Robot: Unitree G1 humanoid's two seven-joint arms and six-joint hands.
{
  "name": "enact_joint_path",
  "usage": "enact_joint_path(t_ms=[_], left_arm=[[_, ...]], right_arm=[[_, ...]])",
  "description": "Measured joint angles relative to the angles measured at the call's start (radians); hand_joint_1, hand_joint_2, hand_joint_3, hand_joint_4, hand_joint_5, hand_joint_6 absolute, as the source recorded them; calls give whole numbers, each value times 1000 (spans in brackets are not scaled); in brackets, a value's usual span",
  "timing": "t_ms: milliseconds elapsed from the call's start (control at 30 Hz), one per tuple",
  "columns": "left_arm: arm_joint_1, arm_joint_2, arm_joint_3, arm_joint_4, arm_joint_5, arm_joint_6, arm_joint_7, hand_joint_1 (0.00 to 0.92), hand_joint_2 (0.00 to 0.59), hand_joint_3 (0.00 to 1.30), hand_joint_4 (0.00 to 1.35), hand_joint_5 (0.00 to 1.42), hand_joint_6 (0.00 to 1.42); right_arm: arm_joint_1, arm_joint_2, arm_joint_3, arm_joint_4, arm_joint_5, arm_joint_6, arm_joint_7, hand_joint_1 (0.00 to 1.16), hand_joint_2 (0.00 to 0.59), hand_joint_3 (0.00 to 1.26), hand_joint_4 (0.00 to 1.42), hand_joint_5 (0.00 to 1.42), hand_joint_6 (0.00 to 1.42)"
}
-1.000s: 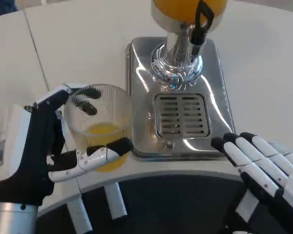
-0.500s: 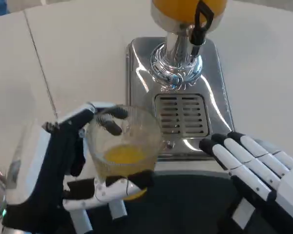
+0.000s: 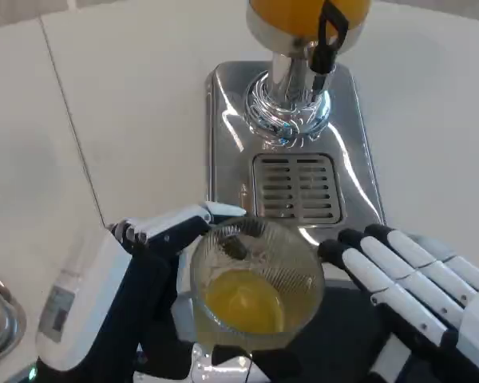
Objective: Grasp the cup under the faucet to collect the drink, then remove the cup.
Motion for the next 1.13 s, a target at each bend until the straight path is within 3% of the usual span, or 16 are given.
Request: enact_joint_path(t_ms=[533,867,1133], left_arm=[[21,-13,0,0,1,-11,-19,710,0,1175,1073,1406,1424],[7,-26,-2,2,-1,-9,-28,710,0,1174,1073,1406,1424],[6,-33,0,4,-3,-8,-28,710,0,1174,1073,1406,1424]], right_arm=[[59,28,-16,-13,3,-44,0,1,531,0,0,0,62],[45,80,20,-12,-45,-48,-4,2,534,0,0,0,64],[32,93,41,-15,-61,-34,-3,5,543,0,0,0,65]])
